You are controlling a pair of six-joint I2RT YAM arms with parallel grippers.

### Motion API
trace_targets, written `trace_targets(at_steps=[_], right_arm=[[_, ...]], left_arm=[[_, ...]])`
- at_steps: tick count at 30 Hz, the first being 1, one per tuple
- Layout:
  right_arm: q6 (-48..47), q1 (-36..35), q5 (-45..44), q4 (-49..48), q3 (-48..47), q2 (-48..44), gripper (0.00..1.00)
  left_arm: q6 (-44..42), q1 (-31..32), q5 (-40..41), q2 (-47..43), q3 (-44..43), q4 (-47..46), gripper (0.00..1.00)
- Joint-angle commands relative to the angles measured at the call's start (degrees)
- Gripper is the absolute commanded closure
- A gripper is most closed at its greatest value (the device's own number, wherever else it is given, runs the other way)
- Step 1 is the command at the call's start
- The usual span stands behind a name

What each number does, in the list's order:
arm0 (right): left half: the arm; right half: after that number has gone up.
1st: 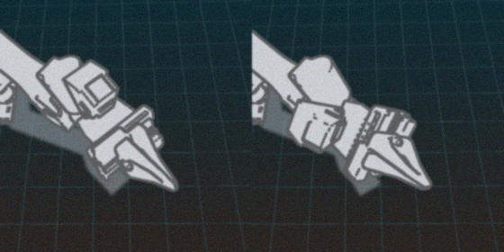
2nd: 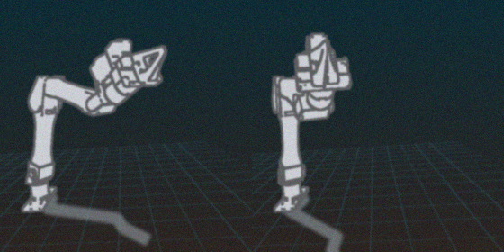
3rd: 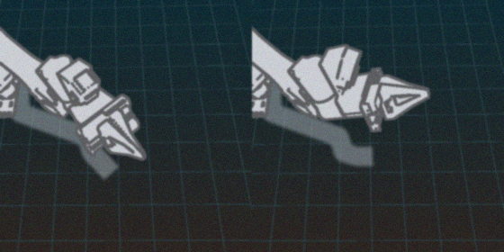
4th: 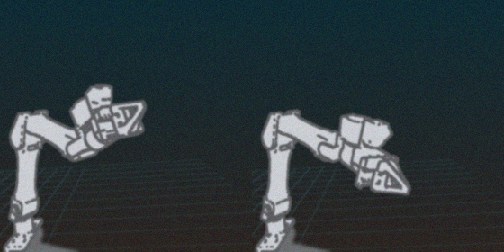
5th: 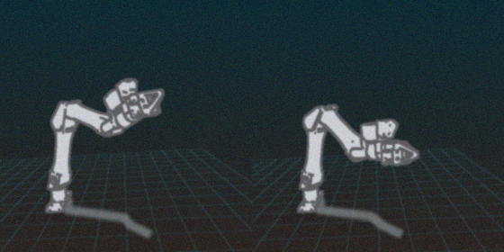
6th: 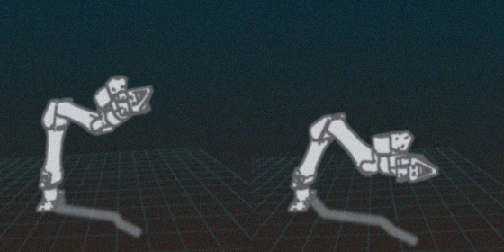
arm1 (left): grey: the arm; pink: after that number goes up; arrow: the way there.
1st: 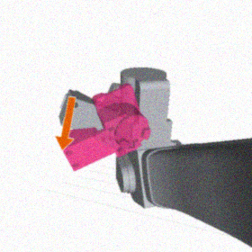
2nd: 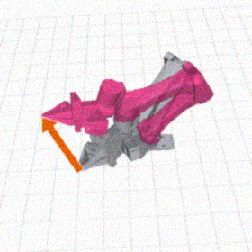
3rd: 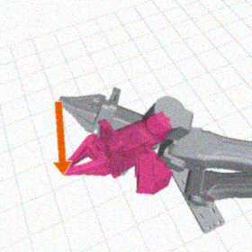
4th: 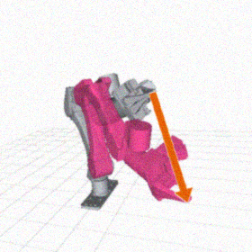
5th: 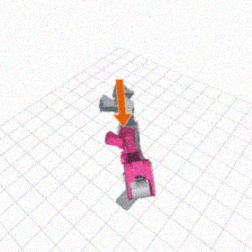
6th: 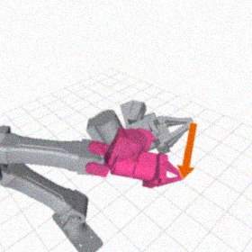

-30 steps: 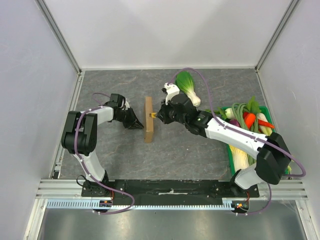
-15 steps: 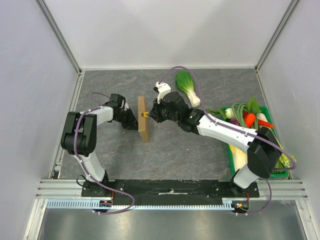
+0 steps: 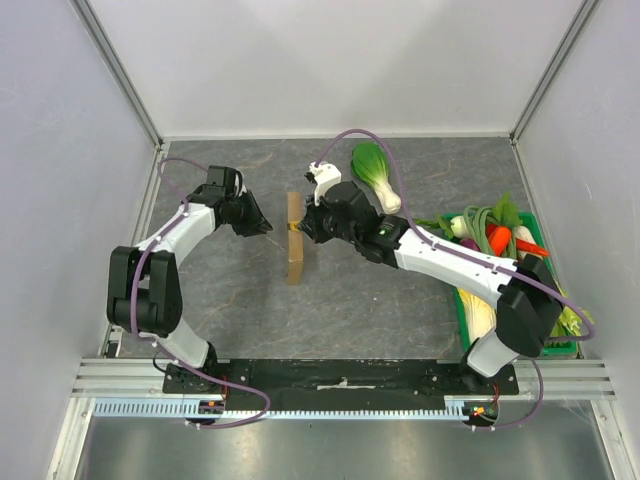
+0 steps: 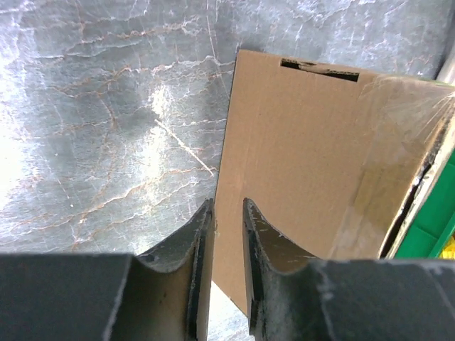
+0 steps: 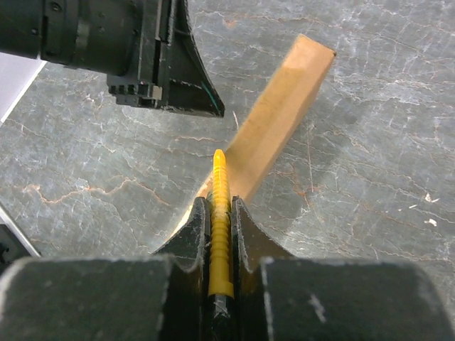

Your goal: Unpack the express box

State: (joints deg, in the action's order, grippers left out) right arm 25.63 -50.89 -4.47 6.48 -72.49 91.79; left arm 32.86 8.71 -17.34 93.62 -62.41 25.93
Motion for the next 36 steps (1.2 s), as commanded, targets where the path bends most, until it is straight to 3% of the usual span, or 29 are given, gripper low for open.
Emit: trace_targets(at_steps=[1,12,16,23,32,36], right_arm=[[-1.4,-0.3,-3.6,-0.8,-2.2,-4.2,1.0],[1.0,0.2,-15.9,0.4,0.7,-5.6,1.0],[2.3,1.1,-16.7,1.2,1.0,-3.7,1.0],[1.8,2.6,-10.9,-1.4,-1.8,5.3,1.0],[2.6,6.9,2.4,-14.7,-3.9,13.8,1.0],[4.4,8.5,7.7,-18.6,-4.6,16.3,1.0]], left_arm=[[-2.3,-0.7,3.8,-3.6,-3.4,1.9,0.71],[-1.3,-0.8,-1.9,-0.6,-1.4,1.5,0.71],[-1.7,-0.7,-2.5,0.3,-1.5,1.4,0.7],[0.9,0.1,-7.3,4.1,2.9,-0.3,0.7],[7.7,1.0,-18.9,5.7,9.0,-5.5,0.71],[9.8,1.0,-19.7,5.0,9.3,-5.8,0.71]])
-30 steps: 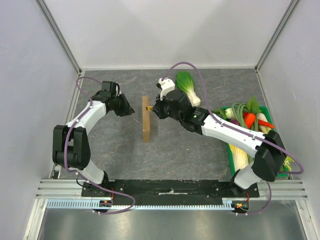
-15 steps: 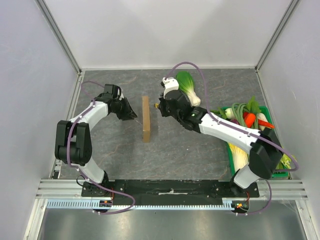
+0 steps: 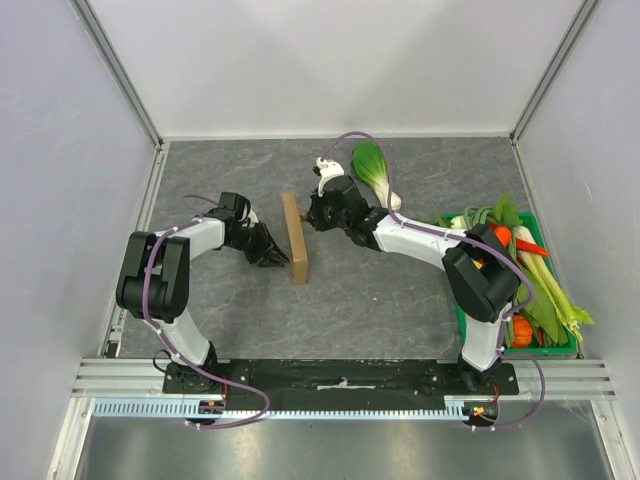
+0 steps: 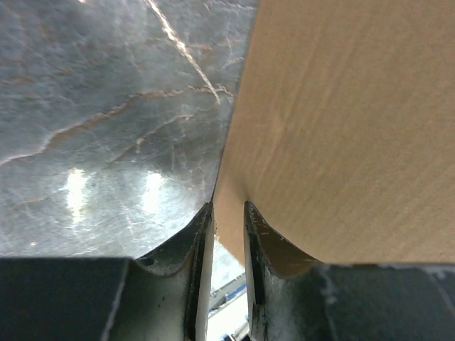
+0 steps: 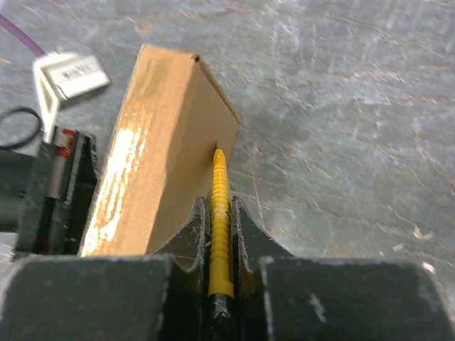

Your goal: Unpack the express box

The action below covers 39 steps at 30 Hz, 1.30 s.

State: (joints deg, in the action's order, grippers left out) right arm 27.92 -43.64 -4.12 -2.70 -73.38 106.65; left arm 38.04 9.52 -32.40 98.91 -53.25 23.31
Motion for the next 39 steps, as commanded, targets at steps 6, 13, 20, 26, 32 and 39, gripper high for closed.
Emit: trace_targets(at_steps=[6,13,20,26,32,39], right_arm=[[3.0,2.7,14.0,-8.8,-5.9,2.7,1.0],[-0.1,2.9,22.5,-6.7,-6.3,3.3,1.0],[-0.8,4.4,18.5,-2.8,-7.2,2.2,1.0],[-1.5,5.8,14.6,-0.2,-11.6,0.4,1.0],[-3.4,6.0,13.0,4.5,-14.3,-0.5,1.0],[-8.4,6.1,6.3,13.0,-11.8,-11.2,1.0]], left_arm=[[11.5,1.5,-7.2,-1.7,2.8,-8.8,0.71],[14.8,3.0,-6.8,-4.5,6.1,-15.4,0.71],[13.0,3.1,0.7,-13.7,9.9,-11.5,0.7],[4.1,3.0,8.7,-20.0,4.3,-1.9,0.68],[-7.0,3.1,18.1,-26.4,-5.4,5.8,0.6],[-26.9,3.2,14.1,-27.3,-17.7,6.1,0.19]])
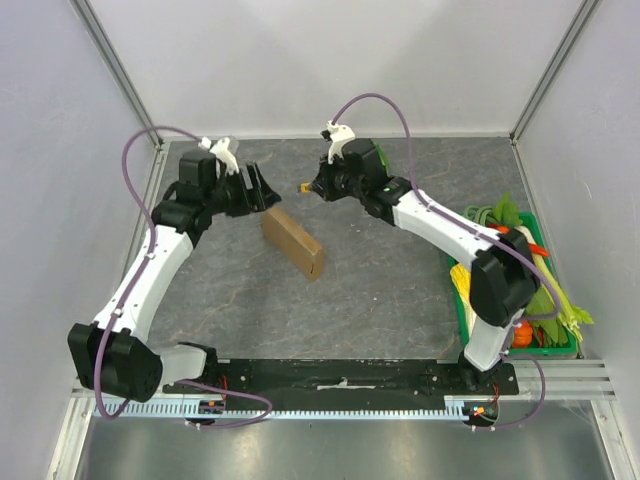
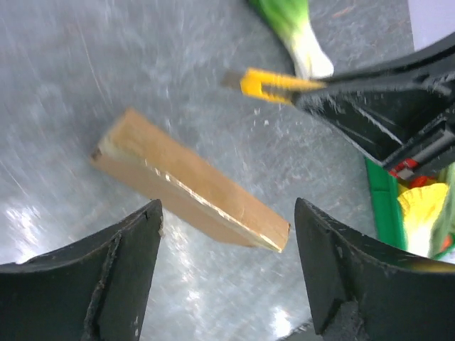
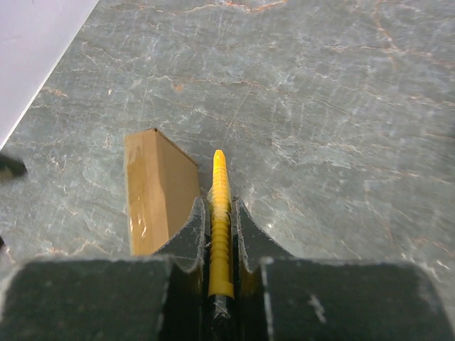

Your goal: Unpack the express box

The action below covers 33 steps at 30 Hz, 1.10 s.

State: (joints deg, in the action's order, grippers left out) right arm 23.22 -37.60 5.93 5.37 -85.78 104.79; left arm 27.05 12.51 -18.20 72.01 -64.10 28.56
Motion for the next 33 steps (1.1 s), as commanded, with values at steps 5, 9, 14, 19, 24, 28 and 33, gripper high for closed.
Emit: trace_targets(at_steps=[5,9,14,19,24,28,33], right_arm=[[-5.6,0.0,0.7,9.7,7.3,-21.1,1.0],[-8.2,0.0,8.1,12.5,14.7,-28.2,1.0],[-7.1,-0.1,13.1,14.4,19.9,-32.4,1.0],[-6.1,-0.1,10.8,17.0,20.6,-34.2,1.0],[-6.7,-0.1,9.4,19.1,19.2,-33.8,1.0],[-6.7,-0.1,8.5,19.6,19.1,-33.7,1.0],[-6.6,-0.1,7.3,20.0,18.1,-32.8,1.0]], left_arm=[[-29.2,0.4,-10.9,6.5,-13.6,0.3,0.12],[-41.1,1.1,-17.7,9.6,-14.3,-0.4,0.08],[-55.3,1.3,-26.4,11.4,-13.8,-0.8,0.08],[-63.3,1.8,-29.5,14.4,-14.3,-1.2,0.09],[-77.5,2.6,-33.1,20.4,-21.2,13.2,0.09],[-83.7,3.4,-29.5,23.1,-21.8,17.0,0.09],[-88.8,3.5,-32.0,25.9,-25.5,24.8,0.09]])
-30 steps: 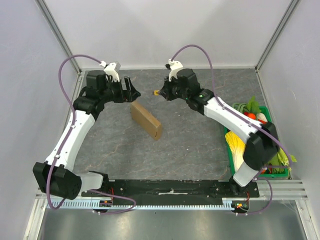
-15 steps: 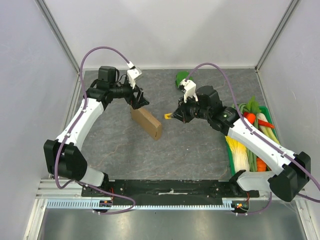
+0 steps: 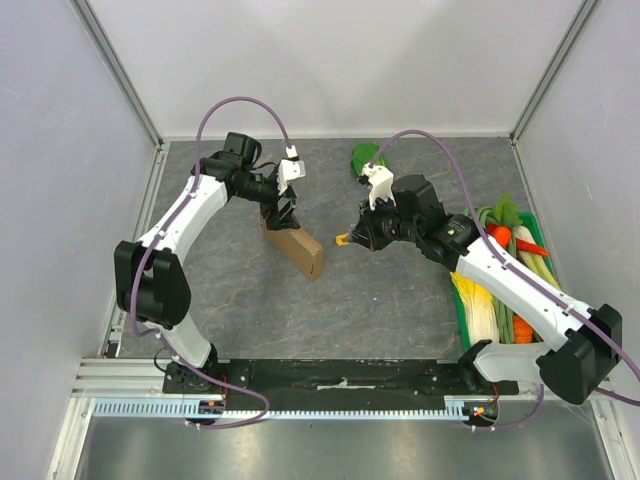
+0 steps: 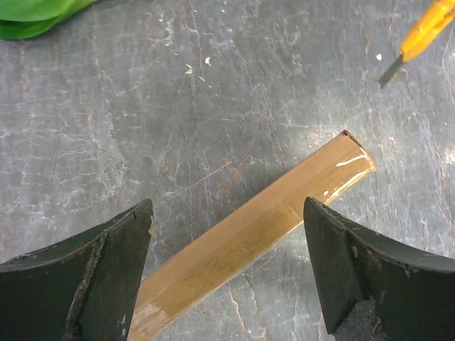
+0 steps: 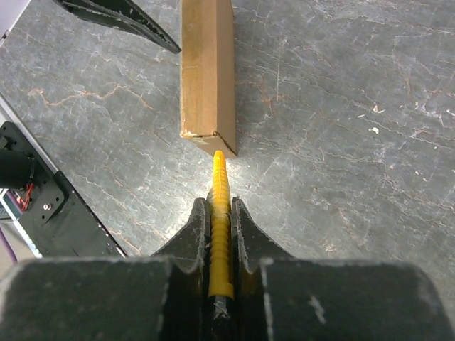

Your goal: Unpack the express box

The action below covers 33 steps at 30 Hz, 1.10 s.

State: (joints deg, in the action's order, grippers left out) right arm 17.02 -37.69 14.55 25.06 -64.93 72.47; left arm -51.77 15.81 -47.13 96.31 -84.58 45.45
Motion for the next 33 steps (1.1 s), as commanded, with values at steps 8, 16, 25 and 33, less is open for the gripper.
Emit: trace_targets(at_steps=[8,16,25,33], right_arm=[[-1.5,0.0,-1.5,0.7,-5.6,2.9,1.0],[-2.3,0.0,-1.4,1.8,-7.8,5.6,1.0],[-2.7,0.0,-3.2,2.2,-8.5,5.3,1.0],[-3.3,0.0,-4.1,2.3,-9.0,5.1,1.0]], left_arm=[[-14.1,0.7,-3.2,6.6,-7.2,15.0,0.11],[-14.2,1.4,-2.2,9.6,-7.2,17.2,0.16],[-12.2,3.4,-0.2,11.1,-3.9,18.4,0.19],[-3.2,5.1,2.0,6.4,5.8,6.3,0.27]])
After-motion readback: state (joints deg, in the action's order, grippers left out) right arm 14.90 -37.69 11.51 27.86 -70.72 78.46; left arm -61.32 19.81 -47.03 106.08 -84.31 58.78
